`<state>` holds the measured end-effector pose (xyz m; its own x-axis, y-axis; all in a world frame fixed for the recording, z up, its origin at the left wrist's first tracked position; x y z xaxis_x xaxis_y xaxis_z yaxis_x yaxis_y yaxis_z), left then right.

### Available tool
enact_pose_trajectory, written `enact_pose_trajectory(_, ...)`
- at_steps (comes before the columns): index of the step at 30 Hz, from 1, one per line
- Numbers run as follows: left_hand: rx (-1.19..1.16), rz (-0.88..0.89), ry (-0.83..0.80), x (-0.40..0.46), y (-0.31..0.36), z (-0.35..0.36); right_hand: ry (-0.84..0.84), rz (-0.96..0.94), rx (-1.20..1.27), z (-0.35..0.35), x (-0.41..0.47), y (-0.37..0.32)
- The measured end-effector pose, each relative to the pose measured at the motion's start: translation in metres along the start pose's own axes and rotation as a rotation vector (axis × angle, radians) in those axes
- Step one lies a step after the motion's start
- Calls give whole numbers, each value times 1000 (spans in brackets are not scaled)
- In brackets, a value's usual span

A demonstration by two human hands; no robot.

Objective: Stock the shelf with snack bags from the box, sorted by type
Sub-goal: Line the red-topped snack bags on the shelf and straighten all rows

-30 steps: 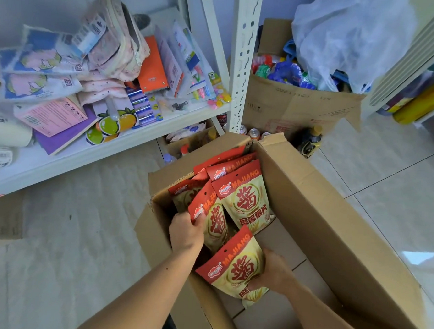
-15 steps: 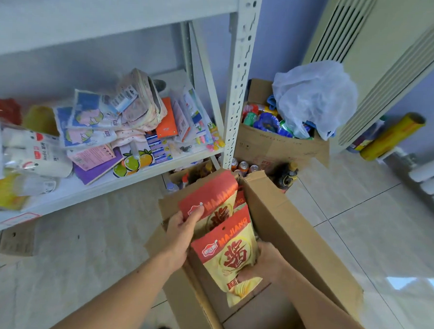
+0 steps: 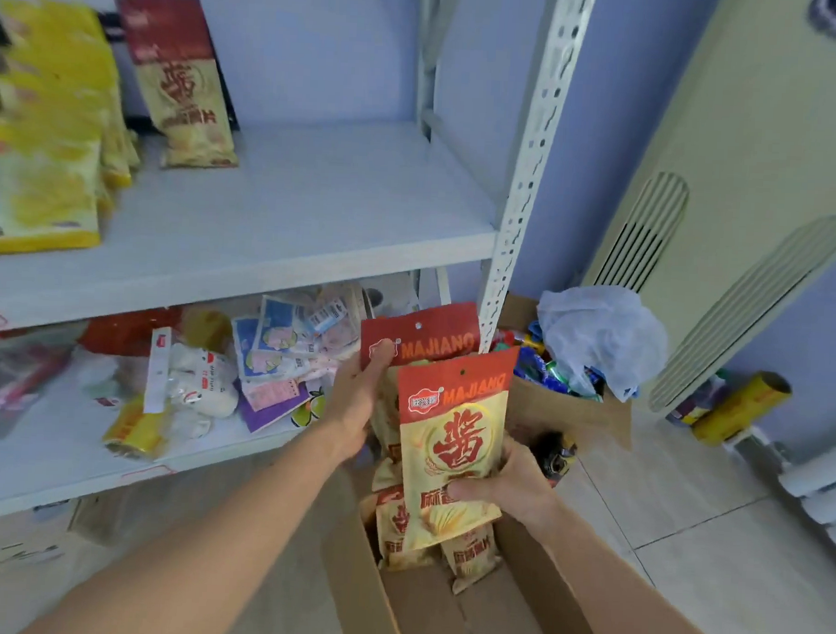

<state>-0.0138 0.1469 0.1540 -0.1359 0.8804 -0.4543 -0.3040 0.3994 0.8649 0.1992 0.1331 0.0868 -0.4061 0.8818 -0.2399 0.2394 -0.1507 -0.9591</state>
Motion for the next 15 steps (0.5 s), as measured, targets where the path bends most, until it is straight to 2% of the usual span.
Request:
enact_pose_trajectory(8, 7, 209, 112, -37, 146, -47, -76, -130, 21, 45, 34, -142)
enact_pose_trajectory(15, -60, 256, 219, -22, 251, -128, -85, -219, 15, 117, 99, -236)
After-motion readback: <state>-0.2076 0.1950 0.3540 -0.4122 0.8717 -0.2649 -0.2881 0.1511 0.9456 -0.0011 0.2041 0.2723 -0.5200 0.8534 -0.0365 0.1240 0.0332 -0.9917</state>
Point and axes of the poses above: each hand's wrist, its own x-axis towards the middle knuckle, its own z-axis out of the palm, y = z × x, the point moved 5 cm from there along x, towards the middle knuckle, and after that the axes turned 10 degrees about -z, right-handed, at the moved point
